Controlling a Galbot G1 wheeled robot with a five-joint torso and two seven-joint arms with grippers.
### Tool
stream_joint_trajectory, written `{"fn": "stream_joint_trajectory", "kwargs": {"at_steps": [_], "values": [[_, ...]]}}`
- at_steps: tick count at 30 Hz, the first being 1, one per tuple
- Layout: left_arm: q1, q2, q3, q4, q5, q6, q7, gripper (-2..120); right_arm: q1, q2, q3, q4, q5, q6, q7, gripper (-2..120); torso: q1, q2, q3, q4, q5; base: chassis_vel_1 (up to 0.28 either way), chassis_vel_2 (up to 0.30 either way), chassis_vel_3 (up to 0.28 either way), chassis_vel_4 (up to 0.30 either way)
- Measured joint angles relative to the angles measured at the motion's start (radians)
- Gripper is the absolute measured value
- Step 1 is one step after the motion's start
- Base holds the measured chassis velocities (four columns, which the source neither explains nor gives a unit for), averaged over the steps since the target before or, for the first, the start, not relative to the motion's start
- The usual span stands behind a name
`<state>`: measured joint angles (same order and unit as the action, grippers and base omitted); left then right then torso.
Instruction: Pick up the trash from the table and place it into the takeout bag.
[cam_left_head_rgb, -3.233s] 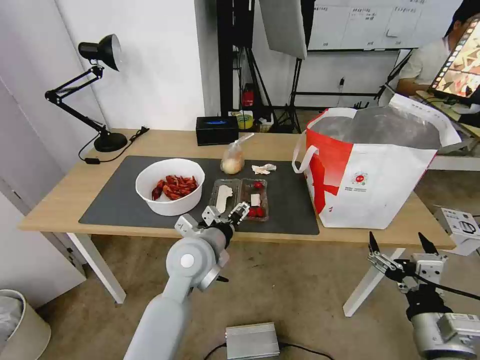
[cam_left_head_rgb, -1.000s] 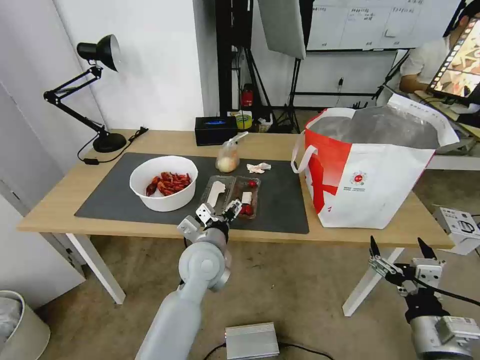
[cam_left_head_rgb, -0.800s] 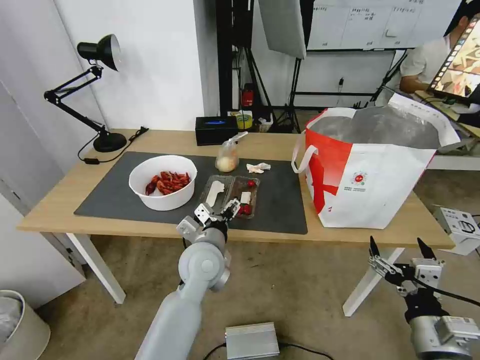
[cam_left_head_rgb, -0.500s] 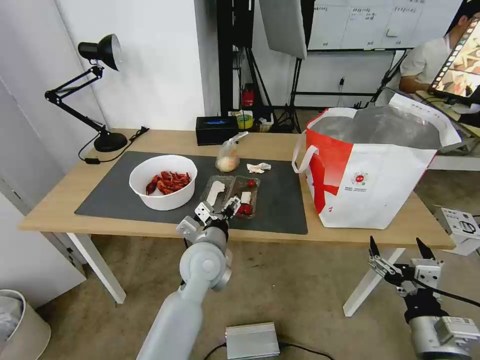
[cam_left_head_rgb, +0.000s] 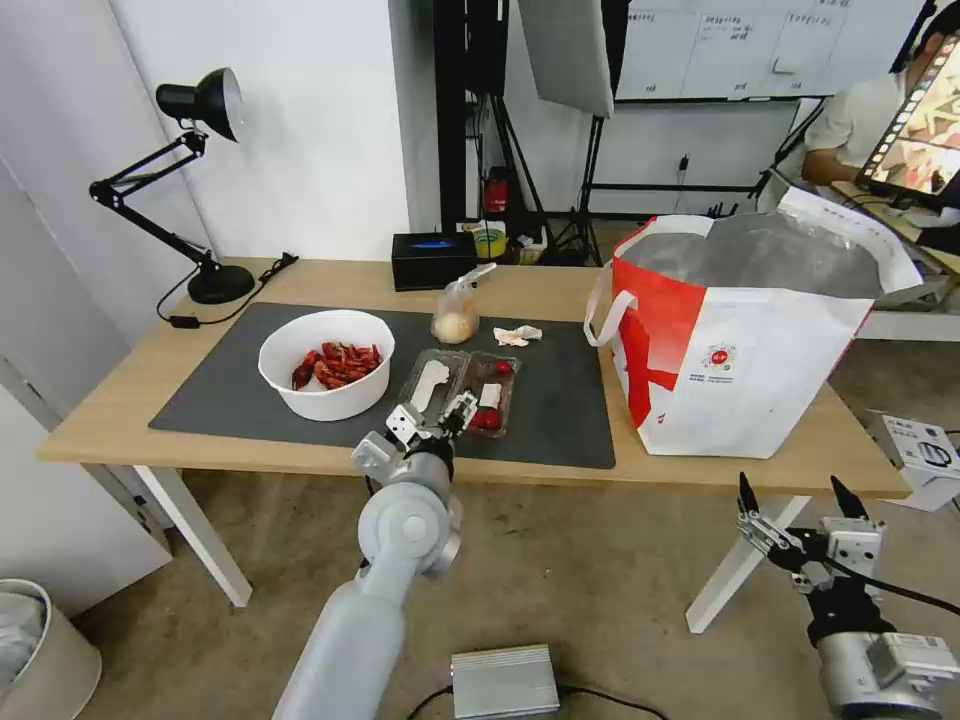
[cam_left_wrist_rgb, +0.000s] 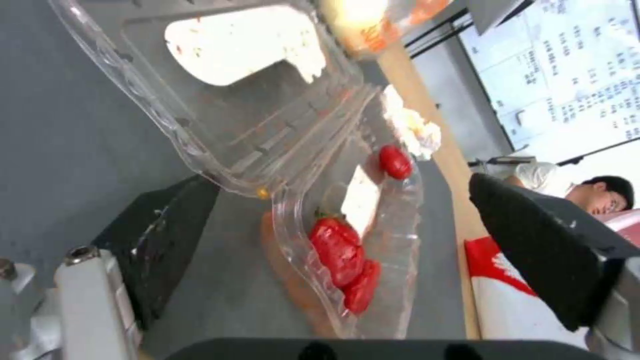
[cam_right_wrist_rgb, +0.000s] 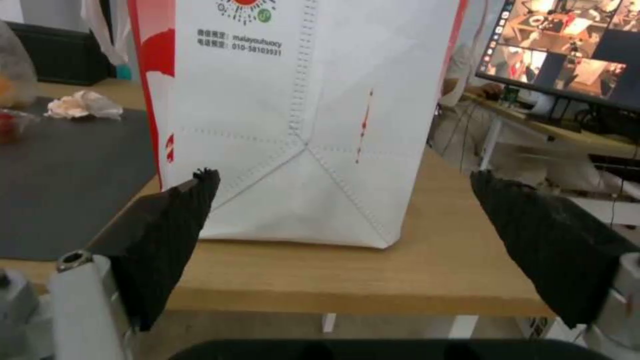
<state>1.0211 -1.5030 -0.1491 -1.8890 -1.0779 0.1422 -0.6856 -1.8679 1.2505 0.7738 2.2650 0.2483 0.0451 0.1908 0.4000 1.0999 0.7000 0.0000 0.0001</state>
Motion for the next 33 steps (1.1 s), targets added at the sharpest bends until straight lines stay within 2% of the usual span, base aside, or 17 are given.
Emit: {"fn": "stream_joint_trajectory", "kwargs": {"at_steps": [2,7,15,30,33], "values": [[0.006,-0.003,0.004,0.011,0.055,-0.020,0.034,100,-0.002,0.001,0.000,-0.004,0.000,0.005,-0.001,96,0.000,0.000,0.000,0.0000,0.0000,0.000,0.000,0.000,0.000],[0.013,-0.008,0.006,0.018,0.093,-0.038,0.066,100,-0.005,0.002,0.000,-0.008,0.001,0.010,-0.002,95,0.000,0.000,0.000,-0.0001,0.0000,0.000,0.000,0.000,0.000],[0.029,-0.010,0.011,0.040,0.197,-0.074,0.160,100,-0.006,0.004,0.000,-0.011,0.004,0.015,-0.004,95,0.000,0.000,0.000,-0.0001,0.0000,0.000,0.000,0.000,0.000],[0.050,-0.009,0.018,0.066,0.307,-0.117,0.262,100,-0.008,0.007,0.001,-0.018,0.011,0.021,-0.005,93,0.000,0.000,0.000,-0.0001,-0.0001,0.000,0.000,0.000,0.000],[0.060,0.003,0.019,0.071,0.357,-0.130,0.317,100,-0.003,0.008,-0.001,-0.020,0.018,0.021,-0.005,93,0.000,0.000,0.000,0.0000,-0.0001,0.000,0.000,0.000,0.000]]}}
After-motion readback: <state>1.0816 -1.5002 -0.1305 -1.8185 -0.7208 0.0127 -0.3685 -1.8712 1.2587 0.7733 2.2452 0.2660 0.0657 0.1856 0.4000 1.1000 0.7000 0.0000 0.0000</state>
